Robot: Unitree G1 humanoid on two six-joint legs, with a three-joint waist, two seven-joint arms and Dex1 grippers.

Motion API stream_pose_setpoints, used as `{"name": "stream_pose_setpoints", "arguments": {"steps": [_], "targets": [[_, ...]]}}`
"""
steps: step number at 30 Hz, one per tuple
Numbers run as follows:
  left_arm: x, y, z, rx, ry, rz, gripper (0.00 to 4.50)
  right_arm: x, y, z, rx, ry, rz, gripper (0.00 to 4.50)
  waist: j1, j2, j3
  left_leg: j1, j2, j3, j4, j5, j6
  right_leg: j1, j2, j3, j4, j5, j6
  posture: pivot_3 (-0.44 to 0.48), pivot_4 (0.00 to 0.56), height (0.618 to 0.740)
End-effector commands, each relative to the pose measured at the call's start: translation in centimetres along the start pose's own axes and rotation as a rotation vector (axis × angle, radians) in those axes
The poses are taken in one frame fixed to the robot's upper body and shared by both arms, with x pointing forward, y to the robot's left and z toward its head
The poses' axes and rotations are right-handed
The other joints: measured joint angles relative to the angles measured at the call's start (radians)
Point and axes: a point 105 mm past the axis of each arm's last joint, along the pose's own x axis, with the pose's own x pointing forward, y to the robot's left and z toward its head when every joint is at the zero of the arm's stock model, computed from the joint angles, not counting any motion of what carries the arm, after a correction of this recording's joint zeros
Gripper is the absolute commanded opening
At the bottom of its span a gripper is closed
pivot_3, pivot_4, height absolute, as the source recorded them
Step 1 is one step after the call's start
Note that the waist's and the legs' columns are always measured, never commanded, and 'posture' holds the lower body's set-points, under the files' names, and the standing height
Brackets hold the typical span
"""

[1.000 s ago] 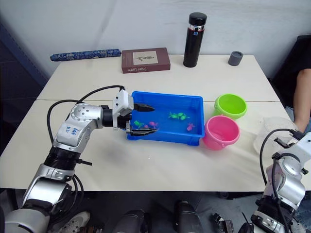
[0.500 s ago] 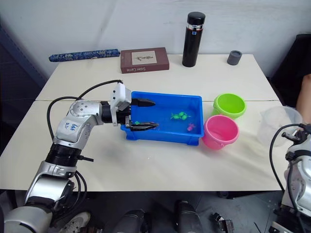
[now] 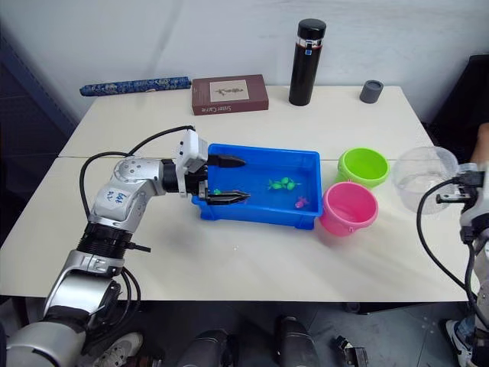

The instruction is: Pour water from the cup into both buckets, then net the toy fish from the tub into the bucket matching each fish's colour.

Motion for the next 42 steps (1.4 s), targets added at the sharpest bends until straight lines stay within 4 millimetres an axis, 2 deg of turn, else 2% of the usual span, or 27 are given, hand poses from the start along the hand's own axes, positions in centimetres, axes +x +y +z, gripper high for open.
{"name": "stream_pose_setpoints", "arguments": {"steps": [1,16,42], "targets": [[0.1,0.0,1.4,0.04,-0.042,-0.021,4.5,-0.3,-0.3,2.4,-0.115,-0.073,0.003,0.03,0.003,0.0,0.0,0.0,0.0,0.0,0.0,0.0,0.0,0.0,0.0,0.0,0.0,0.0,0.0,0.0,0.15,0.74],[0.3,-0.3,1.2,0.045,-0.049,-0.046,4.5,-0.6,1.5,3.7,-0.392,-0.096,0.094,0.03,0.019,0.0,0.0,0.0,0.0,0.0,0.001,0.0,0.0,0.0,0.001,0.0,-0.003,0.0,0.001,0.0,0.15,0.74],[0.4,-0.6,1.1,0.053,-0.057,-0.048,4.5,0.3,2.3,4.3,-0.696,-0.146,0.031,0.03,0.019,0.0,0.0,-0.001,0.0,0.0,0.003,0.0,0.0,0.0,0.001,0.0,-0.002,0.001,0.001,0.0,0.15,0.74]]}}
